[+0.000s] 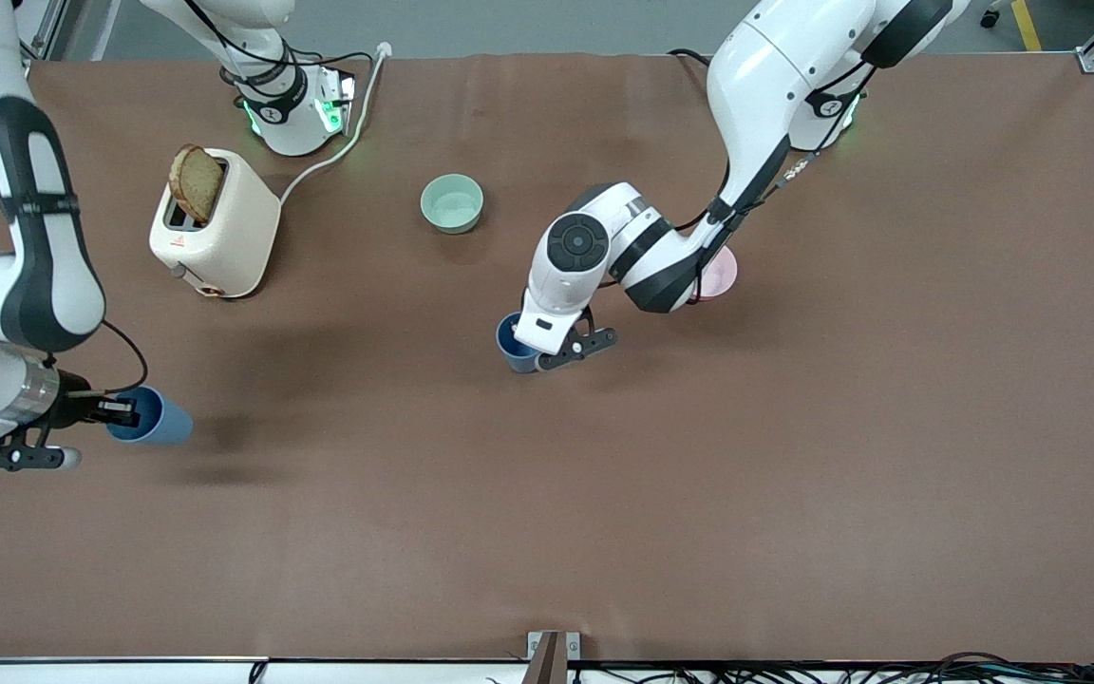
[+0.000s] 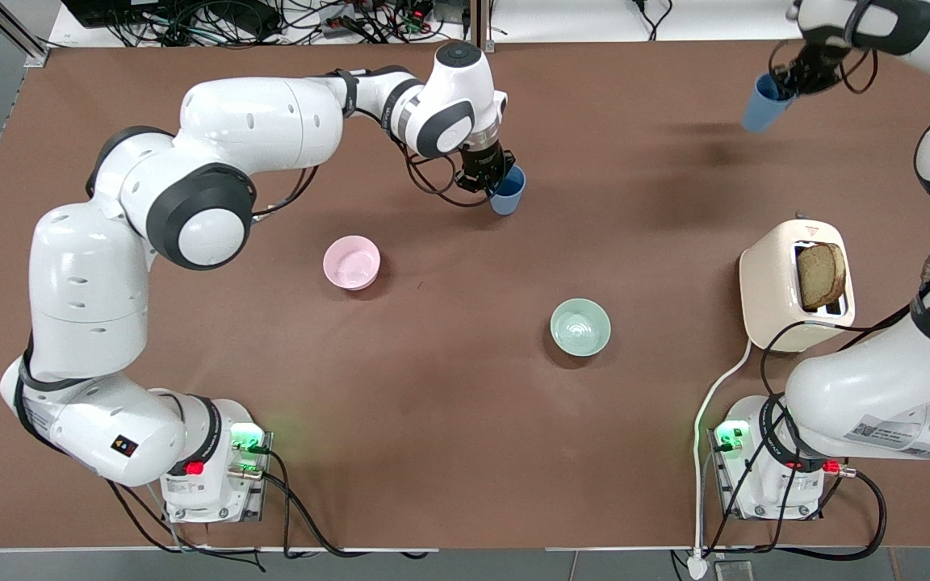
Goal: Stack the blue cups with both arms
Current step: 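Carry the cup to mid-table with the left gripper while the right gripper grasps its cup, then release the cup with the left gripper while the right gripper brings its cup over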
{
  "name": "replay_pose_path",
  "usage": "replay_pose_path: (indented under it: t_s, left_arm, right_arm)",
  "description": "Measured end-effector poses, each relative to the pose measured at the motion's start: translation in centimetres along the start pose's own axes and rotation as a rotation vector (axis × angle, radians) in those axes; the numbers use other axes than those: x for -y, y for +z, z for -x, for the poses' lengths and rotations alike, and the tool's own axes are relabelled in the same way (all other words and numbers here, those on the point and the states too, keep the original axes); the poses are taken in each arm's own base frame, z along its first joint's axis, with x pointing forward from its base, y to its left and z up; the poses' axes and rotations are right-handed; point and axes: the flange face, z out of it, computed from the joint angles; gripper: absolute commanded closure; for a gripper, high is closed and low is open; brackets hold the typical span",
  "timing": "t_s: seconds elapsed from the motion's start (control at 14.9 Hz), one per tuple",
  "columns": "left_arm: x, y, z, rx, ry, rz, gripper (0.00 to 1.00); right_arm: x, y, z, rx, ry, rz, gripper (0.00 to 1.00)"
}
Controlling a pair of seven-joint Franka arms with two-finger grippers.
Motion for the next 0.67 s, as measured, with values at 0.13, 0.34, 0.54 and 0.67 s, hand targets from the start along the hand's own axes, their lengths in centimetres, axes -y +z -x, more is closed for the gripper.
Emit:
replay_pose_path:
  t_s: [0.13,0.34,0.54,0.67]
  left_arm:
    - [0.0,-0.2,-0.3,-0.009,0.002,0.001,0.00]
    - [-0.4,-2.2,-1.3,-0.070,0.030,0.017,0.00]
    - [0.2,-9.0,-4.7,-0.229,0.109,0.012,0.00]
    - [2.3,-15.4,-8.2,-0.304,0.160,-0.039,0.00]
  right_arm:
    - [4.8,-4.2,0.7,-0.019,-0.026,0.003,1.00]
    - [11.4,-8.7,2.1,-0.062,-0.055,0.000,1.00]
    - [19.0,-12.0,4.3,-0.073,-0.044,-0.059,1.00]
    - [24.2,-13.3,6.3,-0.068,-0.030,-0.094,1.00]
